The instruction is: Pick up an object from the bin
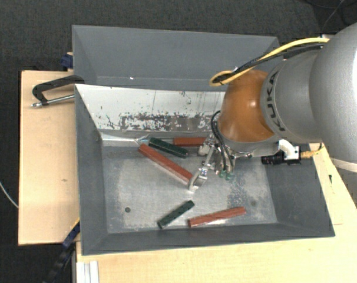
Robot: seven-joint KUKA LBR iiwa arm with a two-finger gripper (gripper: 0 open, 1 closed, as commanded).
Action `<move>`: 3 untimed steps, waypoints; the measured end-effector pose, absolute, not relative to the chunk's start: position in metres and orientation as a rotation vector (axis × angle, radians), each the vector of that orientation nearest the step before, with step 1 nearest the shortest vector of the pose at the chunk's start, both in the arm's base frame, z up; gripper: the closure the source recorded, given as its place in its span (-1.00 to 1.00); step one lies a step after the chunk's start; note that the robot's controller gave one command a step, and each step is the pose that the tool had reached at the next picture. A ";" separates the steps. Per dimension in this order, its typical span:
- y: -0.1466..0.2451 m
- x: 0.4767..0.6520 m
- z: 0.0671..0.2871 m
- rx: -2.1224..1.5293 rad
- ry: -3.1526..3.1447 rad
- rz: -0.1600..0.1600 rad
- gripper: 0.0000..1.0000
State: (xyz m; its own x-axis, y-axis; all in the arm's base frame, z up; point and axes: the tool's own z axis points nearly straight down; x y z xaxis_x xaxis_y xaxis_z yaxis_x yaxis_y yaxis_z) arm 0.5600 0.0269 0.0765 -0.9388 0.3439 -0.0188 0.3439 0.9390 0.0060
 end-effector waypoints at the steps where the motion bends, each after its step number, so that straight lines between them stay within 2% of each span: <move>1: 0.027 0.560 0.076 0.545 3.075 0.004 -1.00; 2: 0.019 0.556 0.076 0.426 3.102 0.009 -1.00; 3: 0.098 0.574 0.079 0.653 3.066 0.002 1.00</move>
Offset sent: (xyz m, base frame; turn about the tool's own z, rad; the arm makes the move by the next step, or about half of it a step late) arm -0.0117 -0.0506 -0.0014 -0.2601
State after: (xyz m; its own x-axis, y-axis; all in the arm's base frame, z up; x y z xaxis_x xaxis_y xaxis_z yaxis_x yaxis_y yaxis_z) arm 0.5742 0.0984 0.0793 -0.9132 0.4075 -0.0063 0.4075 0.9132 0.0023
